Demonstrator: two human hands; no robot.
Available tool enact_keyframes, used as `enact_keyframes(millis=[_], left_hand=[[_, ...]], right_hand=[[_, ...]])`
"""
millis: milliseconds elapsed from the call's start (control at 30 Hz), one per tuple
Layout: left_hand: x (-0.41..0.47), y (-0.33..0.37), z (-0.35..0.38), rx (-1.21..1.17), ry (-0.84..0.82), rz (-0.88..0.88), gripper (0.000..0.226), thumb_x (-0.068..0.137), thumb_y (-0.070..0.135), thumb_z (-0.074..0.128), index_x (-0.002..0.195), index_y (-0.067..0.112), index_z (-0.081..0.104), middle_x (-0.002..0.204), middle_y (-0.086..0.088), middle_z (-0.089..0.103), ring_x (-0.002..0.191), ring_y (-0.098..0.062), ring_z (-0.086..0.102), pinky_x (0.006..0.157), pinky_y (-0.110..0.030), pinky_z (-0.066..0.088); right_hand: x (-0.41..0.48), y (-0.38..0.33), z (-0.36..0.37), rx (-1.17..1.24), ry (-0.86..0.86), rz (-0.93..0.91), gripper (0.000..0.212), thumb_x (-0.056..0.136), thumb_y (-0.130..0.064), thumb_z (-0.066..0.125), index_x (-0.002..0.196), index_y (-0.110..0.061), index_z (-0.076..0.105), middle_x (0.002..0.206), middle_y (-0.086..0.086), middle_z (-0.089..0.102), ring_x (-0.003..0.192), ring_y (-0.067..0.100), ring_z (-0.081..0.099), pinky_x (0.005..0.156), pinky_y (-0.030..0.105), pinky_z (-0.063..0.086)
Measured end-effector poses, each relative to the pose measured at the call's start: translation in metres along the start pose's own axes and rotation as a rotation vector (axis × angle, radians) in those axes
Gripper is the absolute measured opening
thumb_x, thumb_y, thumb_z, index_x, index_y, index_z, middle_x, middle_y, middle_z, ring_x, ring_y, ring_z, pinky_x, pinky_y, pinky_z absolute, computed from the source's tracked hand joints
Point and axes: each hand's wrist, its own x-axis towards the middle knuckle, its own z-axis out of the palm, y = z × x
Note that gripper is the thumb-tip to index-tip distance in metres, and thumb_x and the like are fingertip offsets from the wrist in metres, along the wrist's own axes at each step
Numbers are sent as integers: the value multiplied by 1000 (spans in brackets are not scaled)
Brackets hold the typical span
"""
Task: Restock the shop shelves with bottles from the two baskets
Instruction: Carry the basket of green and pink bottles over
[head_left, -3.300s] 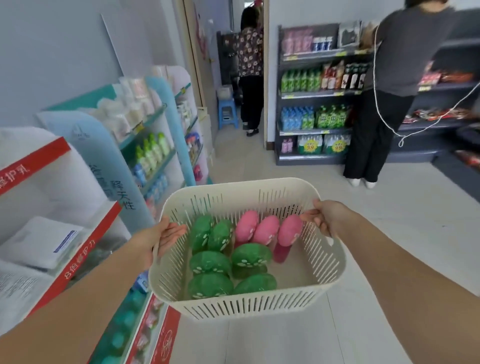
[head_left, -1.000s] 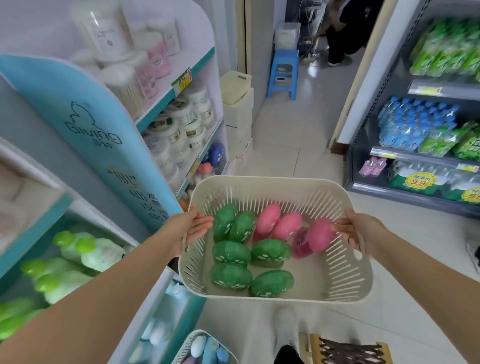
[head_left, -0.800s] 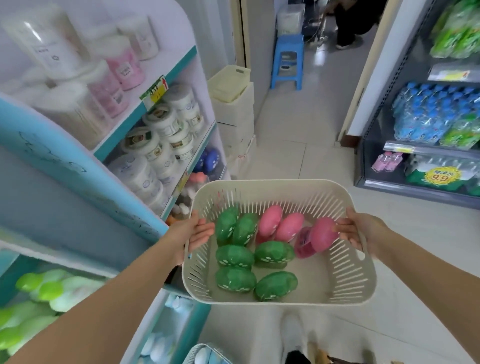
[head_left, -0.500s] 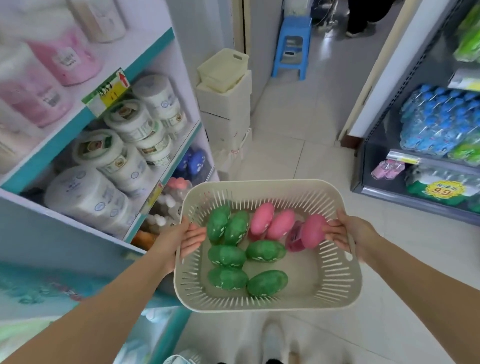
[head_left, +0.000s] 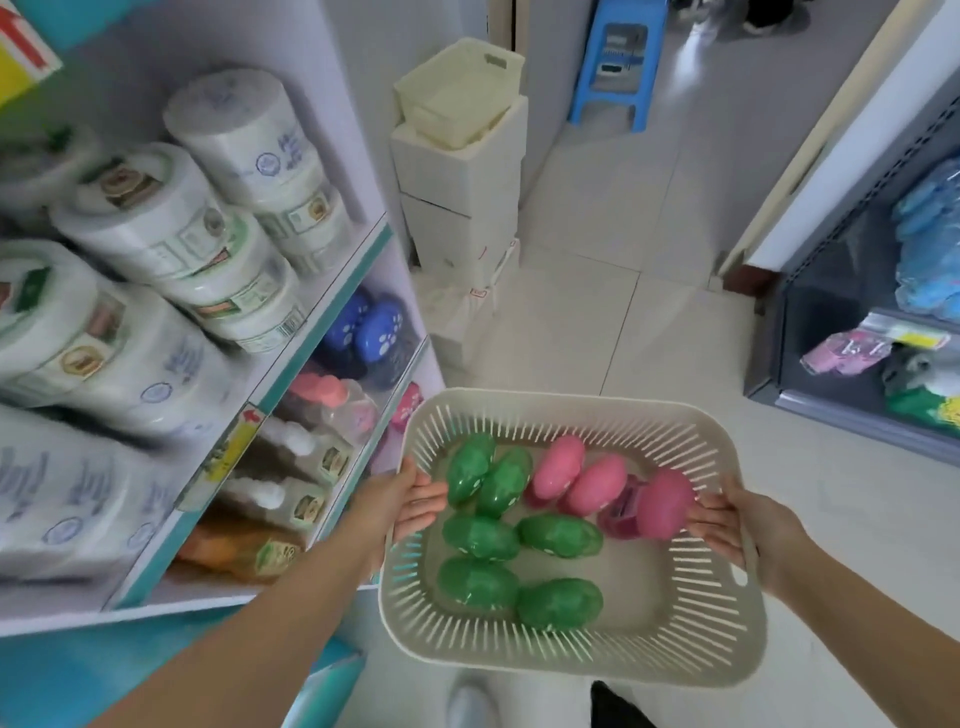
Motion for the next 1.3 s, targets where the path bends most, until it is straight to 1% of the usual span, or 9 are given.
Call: enact_keyframes(millis=[333, 467, 533, 667, 833, 900, 1000, 1133, 1300], left_hand=[[148, -86, 21, 13, 69, -12, 34, 98, 35, 40, 95, 6, 58, 92, -6, 68, 83, -16, 66, 69, -26, 52], [211, -127, 17, 26, 101, 11, 32, 98, 33, 41, 98, 7, 59, 95, -7, 69, 81, -15, 67, 58, -21, 54], [242, -146, 14, 50, 118, 19, 32, 98, 33, 41, 98, 7, 59, 94, -8, 69, 80, -15, 67, 53, -18, 54], [304, -181, 9, 106, 135, 37, 34, 97, 37, 42, 97, 8, 60, 91, -7, 70, 81, -16, 67, 57, -20, 55], [357, -208, 7, 153, 164, 49, 37, 97, 38, 40, 96, 7, 60, 88, -8, 68, 78, -18, 64, 64, -24, 50], [370, -215, 5, 173, 168, 44, 37, 98, 38, 39, 95, 7, 59, 89, -9, 67, 79, -19, 64, 65, -25, 50], [389, -221, 2, 209, 171, 50, 36, 98, 37, 39, 93, 8, 60, 88, -9, 67, 78, -20, 63, 67, -26, 49], [413, -221, -2, 245, 170, 48, 36, 99, 35, 37, 87, 10, 59, 86, -9, 66, 77, -19, 62, 69, -27, 49], [432, -220, -10, 259, 186, 51, 35, 99, 36, 38, 93, 9, 60, 86, -8, 66, 77, -17, 63, 65, -24, 49]], right_hand=[[169, 51, 23, -22, -49, 23, 41, 96, -41, 45, 78, -5, 55, 53, 5, 68, 43, 14, 66, 57, 29, 43], [237, 92, 38, -9, -73, 41, 40, 96, -41, 44, 78, -7, 55, 54, 5, 69, 44, 14, 66, 40, 17, 46], [270, 115, 47, -1, -70, 50, 39, 97, -39, 44, 76, -7, 54, 52, 5, 68, 42, 13, 64, 36, 14, 46], [328, 159, 64, 2, -64, 33, 38, 98, -35, 43, 75, -6, 52, 49, 4, 67, 39, 12, 63, 35, 15, 46], [379, 186, 82, 1, -62, 5, 37, 98, -36, 44, 83, -4, 54, 55, 6, 69, 46, 14, 66, 53, 25, 51], [391, 195, 88, 10, -50, 5, 38, 98, -38, 44, 82, -4, 54, 57, 8, 68, 47, 16, 65, 51, 25, 50], [404, 209, 96, 51, -30, 32, 39, 98, -37, 44, 76, -5, 52, 50, 5, 66, 41, 14, 63, 39, 16, 48], [411, 218, 105, 82, -11, 44, 38, 99, -32, 43, 73, -6, 51, 48, 5, 65, 38, 12, 61, 35, 14, 45], [412, 220, 112, 2, -40, 33, 36, 101, -28, 38, 78, -4, 54, 69, 12, 68, 47, 14, 64, 41, 17, 48]])
